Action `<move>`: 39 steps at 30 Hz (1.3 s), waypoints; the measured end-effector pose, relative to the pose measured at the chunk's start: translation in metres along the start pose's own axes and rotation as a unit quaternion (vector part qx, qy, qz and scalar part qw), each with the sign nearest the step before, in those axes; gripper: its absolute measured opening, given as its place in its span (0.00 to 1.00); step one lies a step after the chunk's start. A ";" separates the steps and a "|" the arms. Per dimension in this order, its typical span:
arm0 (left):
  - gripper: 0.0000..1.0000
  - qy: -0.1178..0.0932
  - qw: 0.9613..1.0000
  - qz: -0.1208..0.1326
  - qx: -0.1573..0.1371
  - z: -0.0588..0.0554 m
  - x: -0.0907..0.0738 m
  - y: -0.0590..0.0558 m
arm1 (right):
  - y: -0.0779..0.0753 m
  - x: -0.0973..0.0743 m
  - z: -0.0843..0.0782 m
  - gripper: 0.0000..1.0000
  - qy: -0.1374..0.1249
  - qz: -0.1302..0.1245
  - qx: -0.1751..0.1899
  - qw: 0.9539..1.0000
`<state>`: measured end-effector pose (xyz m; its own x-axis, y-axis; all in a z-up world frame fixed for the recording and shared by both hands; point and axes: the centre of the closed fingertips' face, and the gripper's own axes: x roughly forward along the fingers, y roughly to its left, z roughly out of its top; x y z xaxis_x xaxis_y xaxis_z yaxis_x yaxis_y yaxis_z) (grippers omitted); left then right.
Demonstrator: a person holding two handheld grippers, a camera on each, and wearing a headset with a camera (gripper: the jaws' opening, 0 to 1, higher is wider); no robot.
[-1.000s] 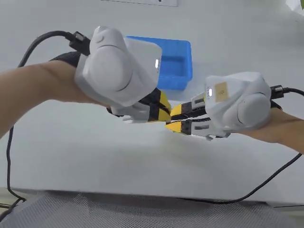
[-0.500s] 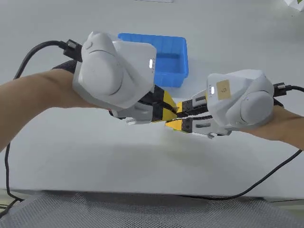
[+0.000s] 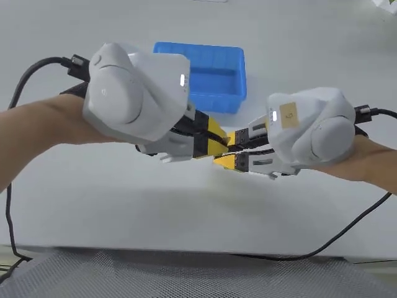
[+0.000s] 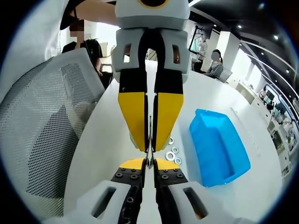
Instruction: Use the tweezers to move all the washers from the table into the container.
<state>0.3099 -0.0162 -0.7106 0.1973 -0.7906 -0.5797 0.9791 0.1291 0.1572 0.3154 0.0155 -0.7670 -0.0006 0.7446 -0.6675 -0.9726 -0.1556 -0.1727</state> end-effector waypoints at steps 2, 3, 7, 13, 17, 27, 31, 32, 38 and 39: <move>0.06 -0.001 1.000 0.002 -0.001 0.000 -0.003 0.001 | -0.001 0.001 0.003 0.09 -0.001 -0.001 -0.001 1.000; 0.06 -0.003 1.000 0.004 0.000 -0.001 -0.005 0.001 | -0.002 0.001 0.004 0.09 -0.002 -0.002 -0.002 1.000; 0.06 -0.005 1.000 0.009 -0.006 -0.002 -0.009 0.003 | -0.002 0.003 0.008 0.10 -0.007 -0.004 -0.002 1.000; 0.06 -0.013 1.000 0.017 -0.014 -0.002 -0.015 0.005 | -0.005 0.004 0.007 0.15 -0.004 -0.011 0.012 1.000; 0.06 -0.008 1.000 0.017 -0.011 -0.005 -0.015 0.005 | -0.006 0.004 0.007 0.15 -0.008 -0.015 0.023 1.000; 0.06 -0.005 0.999 0.038 -0.012 -0.013 -0.022 0.023 | -0.007 0.007 -0.001 0.23 -0.002 -0.017 0.038 0.999; 0.06 -0.007 0.999 0.051 -0.011 -0.017 -0.024 0.032 | -0.009 0.006 -0.005 0.28 -0.001 -0.020 0.042 0.999; 0.06 -0.007 0.998 0.054 -0.010 -0.019 -0.023 0.034 | -0.010 0.006 -0.008 0.30 0.001 -0.021 0.045 0.999; 0.06 -0.006 0.999 0.052 -0.008 -0.022 -0.020 0.037 | -0.011 0.005 -0.015 0.34 0.006 -0.027 0.055 0.998; 0.06 -0.007 0.999 0.050 -0.009 -0.022 -0.020 0.036 | -0.011 0.005 -0.016 0.34 0.006 -0.027 0.057 0.998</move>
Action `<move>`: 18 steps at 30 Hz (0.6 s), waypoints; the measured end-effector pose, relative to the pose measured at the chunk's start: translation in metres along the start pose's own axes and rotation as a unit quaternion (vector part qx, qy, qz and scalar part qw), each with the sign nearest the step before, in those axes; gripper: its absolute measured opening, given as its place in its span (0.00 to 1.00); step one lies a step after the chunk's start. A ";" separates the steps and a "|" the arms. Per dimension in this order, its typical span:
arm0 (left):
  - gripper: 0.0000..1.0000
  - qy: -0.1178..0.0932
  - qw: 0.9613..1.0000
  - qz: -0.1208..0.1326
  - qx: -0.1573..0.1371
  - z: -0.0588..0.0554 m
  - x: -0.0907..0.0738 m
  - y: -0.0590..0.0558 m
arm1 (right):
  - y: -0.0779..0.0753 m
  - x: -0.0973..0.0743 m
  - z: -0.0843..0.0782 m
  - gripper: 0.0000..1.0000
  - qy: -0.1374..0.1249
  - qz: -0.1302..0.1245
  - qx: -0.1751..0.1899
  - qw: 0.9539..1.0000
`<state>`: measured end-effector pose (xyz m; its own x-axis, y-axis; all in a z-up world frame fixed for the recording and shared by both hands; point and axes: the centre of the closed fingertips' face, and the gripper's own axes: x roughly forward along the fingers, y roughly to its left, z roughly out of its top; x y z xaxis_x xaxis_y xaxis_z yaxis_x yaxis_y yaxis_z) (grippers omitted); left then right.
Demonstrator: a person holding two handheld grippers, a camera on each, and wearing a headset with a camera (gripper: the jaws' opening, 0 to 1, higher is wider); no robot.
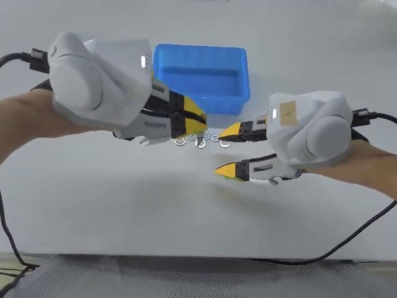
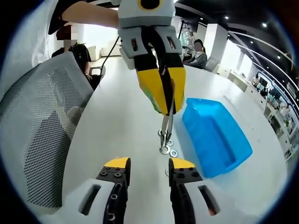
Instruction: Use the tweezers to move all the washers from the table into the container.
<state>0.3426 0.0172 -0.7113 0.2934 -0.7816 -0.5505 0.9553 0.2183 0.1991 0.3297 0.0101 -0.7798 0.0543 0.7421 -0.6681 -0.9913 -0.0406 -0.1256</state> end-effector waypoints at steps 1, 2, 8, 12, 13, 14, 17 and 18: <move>0.06 -0.001 1.000 -0.001 0.000 0.000 0.001 0.000 | 0.000 0.000 -0.002 0.35 0.001 -0.001 0.001 1.000; 0.06 -0.001 1.000 -0.002 0.000 -0.001 0.001 0.000 | 0.000 0.000 -0.003 0.36 0.002 -0.001 0.001 1.000; 0.06 -0.008 1.000 -0.004 -0.009 0.000 0.002 0.000 | 0.003 0.001 -0.008 0.35 0.004 0.001 0.007 1.000; 0.06 -0.008 1.000 -0.006 -0.015 -0.001 0.000 0.000 | 0.005 0.002 -0.008 0.35 0.002 0.002 0.011 1.000; 0.06 -0.008 1.000 -0.005 -0.015 -0.001 -0.001 0.000 | 0.005 0.002 -0.008 0.35 0.002 0.002 0.011 1.000; 0.06 -0.009 1.000 -0.003 -0.014 -0.001 -0.001 0.000 | 0.005 0.002 -0.007 0.35 0.001 0.002 0.012 1.000; 0.06 -0.012 1.000 -0.001 -0.015 -0.001 -0.001 0.000 | 0.005 0.003 -0.006 0.35 0.000 0.003 0.011 1.000; 0.06 -0.013 1.000 -0.001 -0.017 0.000 -0.001 0.000 | 0.006 0.003 -0.006 0.35 -0.001 0.003 0.013 1.000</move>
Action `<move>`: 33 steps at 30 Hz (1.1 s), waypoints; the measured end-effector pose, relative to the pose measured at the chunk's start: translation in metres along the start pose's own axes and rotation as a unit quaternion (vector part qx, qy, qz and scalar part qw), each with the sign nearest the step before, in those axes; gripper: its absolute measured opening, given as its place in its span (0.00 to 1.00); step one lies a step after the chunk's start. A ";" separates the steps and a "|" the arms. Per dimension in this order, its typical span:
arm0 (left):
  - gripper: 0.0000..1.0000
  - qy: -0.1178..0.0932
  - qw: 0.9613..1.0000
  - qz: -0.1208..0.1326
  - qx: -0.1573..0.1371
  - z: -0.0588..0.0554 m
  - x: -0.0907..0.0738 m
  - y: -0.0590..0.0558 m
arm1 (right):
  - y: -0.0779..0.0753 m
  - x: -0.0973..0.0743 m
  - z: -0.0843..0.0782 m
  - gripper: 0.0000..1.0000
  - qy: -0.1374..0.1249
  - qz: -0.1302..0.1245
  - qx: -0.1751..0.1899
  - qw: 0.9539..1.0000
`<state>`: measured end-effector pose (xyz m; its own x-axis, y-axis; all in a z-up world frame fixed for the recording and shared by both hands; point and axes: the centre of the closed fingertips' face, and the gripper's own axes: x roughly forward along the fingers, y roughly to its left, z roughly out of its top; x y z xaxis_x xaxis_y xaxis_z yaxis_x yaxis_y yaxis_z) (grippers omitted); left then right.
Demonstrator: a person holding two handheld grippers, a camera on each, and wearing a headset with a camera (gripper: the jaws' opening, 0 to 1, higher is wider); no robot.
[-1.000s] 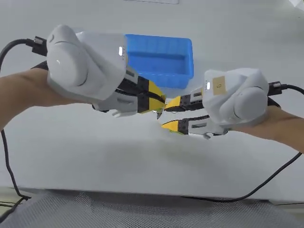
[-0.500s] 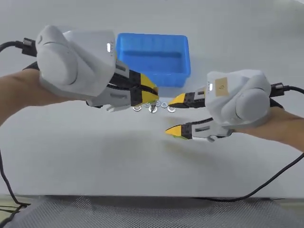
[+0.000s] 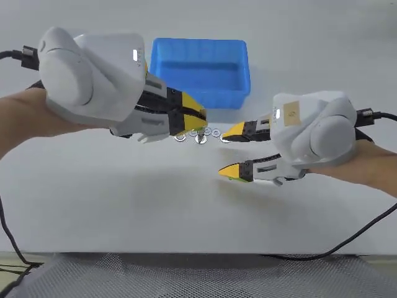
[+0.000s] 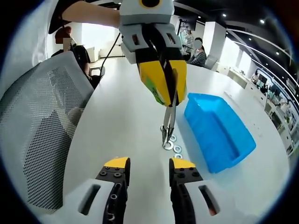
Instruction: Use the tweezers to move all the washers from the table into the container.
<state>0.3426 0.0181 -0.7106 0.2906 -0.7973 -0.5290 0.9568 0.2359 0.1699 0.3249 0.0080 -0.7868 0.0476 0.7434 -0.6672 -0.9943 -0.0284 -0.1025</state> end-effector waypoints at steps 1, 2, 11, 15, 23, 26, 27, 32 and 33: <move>0.06 -0.003 1.000 0.000 -0.001 0.001 0.000 0.000 | 0.000 0.000 0.000 0.35 0.000 -0.001 0.000 1.000; 0.06 -0.003 1.000 0.000 -0.003 0.001 0.001 0.000 | 0.000 0.000 0.001 0.35 0.000 0.000 0.000 1.000; 0.06 0.000 1.000 0.000 -0.005 -0.002 0.003 0.000 | -0.001 -0.001 -0.001 0.35 0.000 -0.002 0.003 1.000; 0.06 -0.004 1.000 -0.004 -0.018 -0.003 0.003 0.000 | -0.002 0.000 -0.002 0.35 0.001 -0.004 0.002 1.000; 0.07 -0.005 0.999 -0.016 -0.051 -0.005 0.000 0.003 | -0.007 0.004 0.007 0.35 -0.010 -0.004 0.005 1.000; 0.07 -0.007 0.998 -0.021 -0.057 -0.004 0.001 0.001 | -0.010 0.007 0.013 0.35 -0.016 -0.003 0.005 1.000; 0.07 -0.007 0.998 -0.025 -0.061 -0.004 0.002 0.001 | -0.011 0.008 0.015 0.35 -0.019 -0.003 0.005 1.000; 0.07 -0.007 0.998 -0.025 -0.063 -0.004 0.001 0.002 | -0.018 0.018 0.023 0.34 -0.031 0.002 0.007 0.999; 0.07 -0.005 0.998 -0.026 -0.063 -0.005 0.001 0.002 | -0.018 0.020 0.024 0.33 -0.031 0.005 0.005 0.999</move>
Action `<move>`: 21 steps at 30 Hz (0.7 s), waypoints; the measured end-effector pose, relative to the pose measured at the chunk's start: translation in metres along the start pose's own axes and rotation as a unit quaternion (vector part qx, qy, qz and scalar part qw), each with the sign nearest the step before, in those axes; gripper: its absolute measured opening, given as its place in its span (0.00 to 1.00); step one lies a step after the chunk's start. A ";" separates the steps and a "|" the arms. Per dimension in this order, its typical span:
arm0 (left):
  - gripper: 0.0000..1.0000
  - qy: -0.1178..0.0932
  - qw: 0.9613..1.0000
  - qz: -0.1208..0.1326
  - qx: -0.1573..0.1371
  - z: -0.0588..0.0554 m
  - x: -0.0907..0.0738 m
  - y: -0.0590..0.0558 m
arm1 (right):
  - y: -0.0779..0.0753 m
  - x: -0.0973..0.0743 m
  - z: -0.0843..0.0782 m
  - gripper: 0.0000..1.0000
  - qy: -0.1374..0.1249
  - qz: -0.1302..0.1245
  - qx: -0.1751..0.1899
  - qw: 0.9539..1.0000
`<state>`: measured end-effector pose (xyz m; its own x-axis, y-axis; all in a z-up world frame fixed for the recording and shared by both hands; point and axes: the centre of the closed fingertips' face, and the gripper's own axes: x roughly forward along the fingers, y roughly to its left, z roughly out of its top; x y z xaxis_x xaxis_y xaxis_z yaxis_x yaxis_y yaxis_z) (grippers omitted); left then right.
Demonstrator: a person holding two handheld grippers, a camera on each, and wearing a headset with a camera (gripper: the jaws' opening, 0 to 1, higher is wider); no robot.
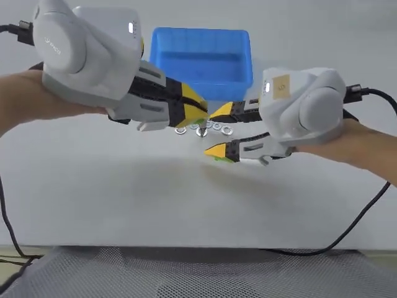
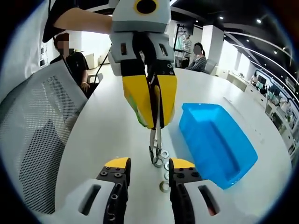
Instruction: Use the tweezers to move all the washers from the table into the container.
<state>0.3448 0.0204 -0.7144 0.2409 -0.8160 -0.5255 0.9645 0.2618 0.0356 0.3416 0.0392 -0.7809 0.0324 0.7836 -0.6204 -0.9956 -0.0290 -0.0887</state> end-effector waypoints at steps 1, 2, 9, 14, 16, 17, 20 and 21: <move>0.07 0.002 1.000 0.000 0.001 -0.001 -0.001 0.000 | 0.000 0.003 0.001 0.33 0.000 0.003 -0.004 1.000; 0.07 0.003 1.000 -0.001 0.000 -0.001 -0.002 0.000 | 0.000 0.004 0.001 0.32 -0.001 0.005 -0.006 1.000; 0.07 0.008 1.000 0.002 -0.006 -0.005 -0.005 0.001 | 0.004 0.010 0.005 0.28 -0.005 0.020 -0.011 1.000; 0.07 0.012 1.000 0.005 -0.007 -0.006 -0.005 0.002 | 0.001 0.011 0.009 0.24 -0.011 0.020 -0.012 1.000; 0.07 0.012 1.000 0.005 -0.007 -0.006 -0.004 0.002 | 0.000 0.012 0.011 0.22 -0.013 0.020 -0.013 1.000; 0.07 0.011 1.000 0.004 -0.007 -0.006 -0.004 0.002 | 0.000 0.012 0.012 0.21 -0.014 0.020 -0.013 1.000; 0.07 0.009 1.000 0.002 -0.007 -0.004 -0.001 0.001 | -0.001 0.012 0.011 0.17 -0.011 0.021 -0.020 1.000; 0.07 0.009 1.000 0.001 -0.006 -0.003 -0.001 0.000 | -0.003 0.011 0.011 0.15 -0.008 0.019 -0.023 1.000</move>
<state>0.3439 0.0226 -0.7169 0.2402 -0.8064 -0.5403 0.9627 0.2695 0.0257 0.3436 0.0549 -0.7795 -0.0069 0.7919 -0.6107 -0.9911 -0.0865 -0.1009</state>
